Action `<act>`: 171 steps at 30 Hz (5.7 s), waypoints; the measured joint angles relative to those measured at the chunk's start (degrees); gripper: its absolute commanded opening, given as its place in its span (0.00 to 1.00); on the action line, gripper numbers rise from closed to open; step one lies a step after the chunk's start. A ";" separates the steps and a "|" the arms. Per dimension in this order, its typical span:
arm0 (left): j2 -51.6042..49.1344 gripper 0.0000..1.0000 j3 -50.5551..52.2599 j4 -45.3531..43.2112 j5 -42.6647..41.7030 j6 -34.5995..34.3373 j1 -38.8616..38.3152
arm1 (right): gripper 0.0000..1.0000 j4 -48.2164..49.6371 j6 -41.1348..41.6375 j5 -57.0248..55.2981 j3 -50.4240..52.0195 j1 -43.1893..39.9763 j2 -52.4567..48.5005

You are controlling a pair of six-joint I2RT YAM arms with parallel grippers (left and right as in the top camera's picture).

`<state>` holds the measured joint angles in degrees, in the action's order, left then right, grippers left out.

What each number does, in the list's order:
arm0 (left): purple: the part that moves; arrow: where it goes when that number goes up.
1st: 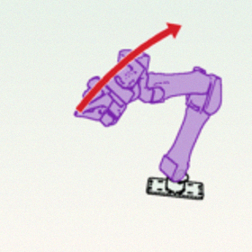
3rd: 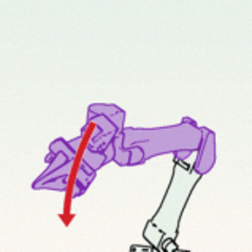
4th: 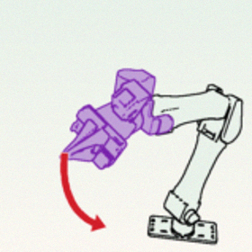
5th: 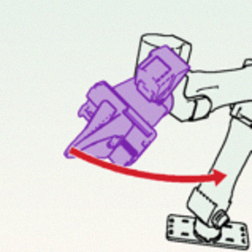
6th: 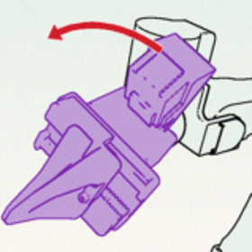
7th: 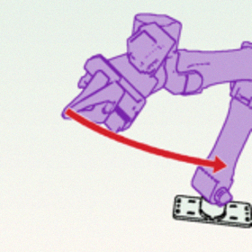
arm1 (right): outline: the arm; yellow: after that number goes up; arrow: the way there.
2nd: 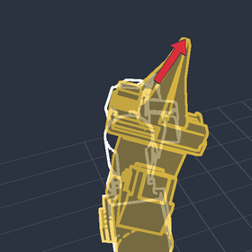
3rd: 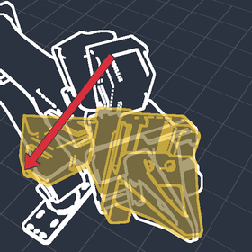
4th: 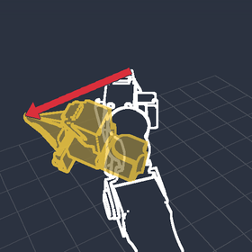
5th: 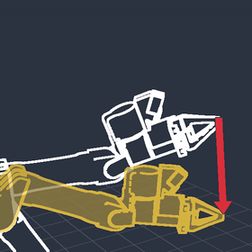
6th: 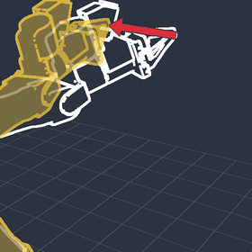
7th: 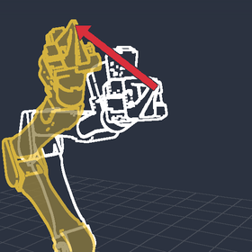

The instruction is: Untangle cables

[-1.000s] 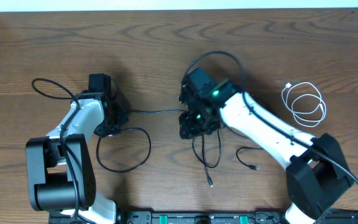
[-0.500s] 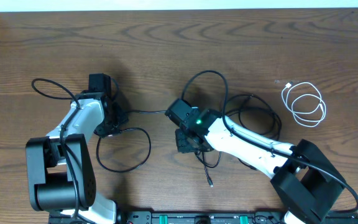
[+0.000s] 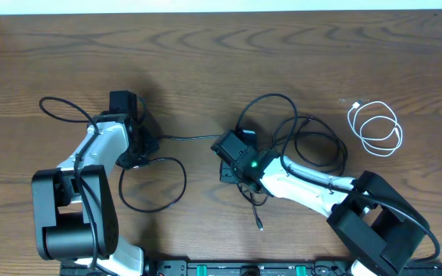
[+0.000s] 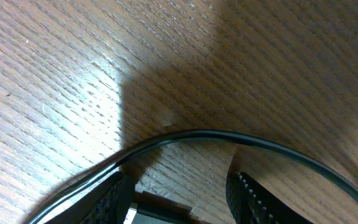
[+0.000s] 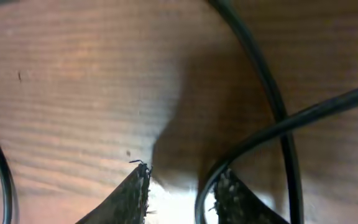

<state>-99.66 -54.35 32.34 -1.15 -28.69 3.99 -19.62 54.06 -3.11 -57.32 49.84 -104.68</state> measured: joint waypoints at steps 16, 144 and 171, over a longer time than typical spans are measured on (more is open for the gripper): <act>0.00 0.54 0.00 0.00 0.00 0.00 0.00 | 0.01 4.28 1.90 -2.49 5.38 -0.57 3.26; 0.00 0.54 0.00 1.66 1.64 -3.04 4.11 | 0.83 -27.04 -45.11 15.69 -25.44 -34.42 -7.67; 0.00 0.54 0.00 1.44 1.05 -3.04 4.11 | 0.99 -34.25 -37.55 4.50 -34.58 -34.27 -7.65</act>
<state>-99.66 -54.35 33.78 -0.10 -31.73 8.10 -53.87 16.51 1.39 -91.90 15.57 -112.33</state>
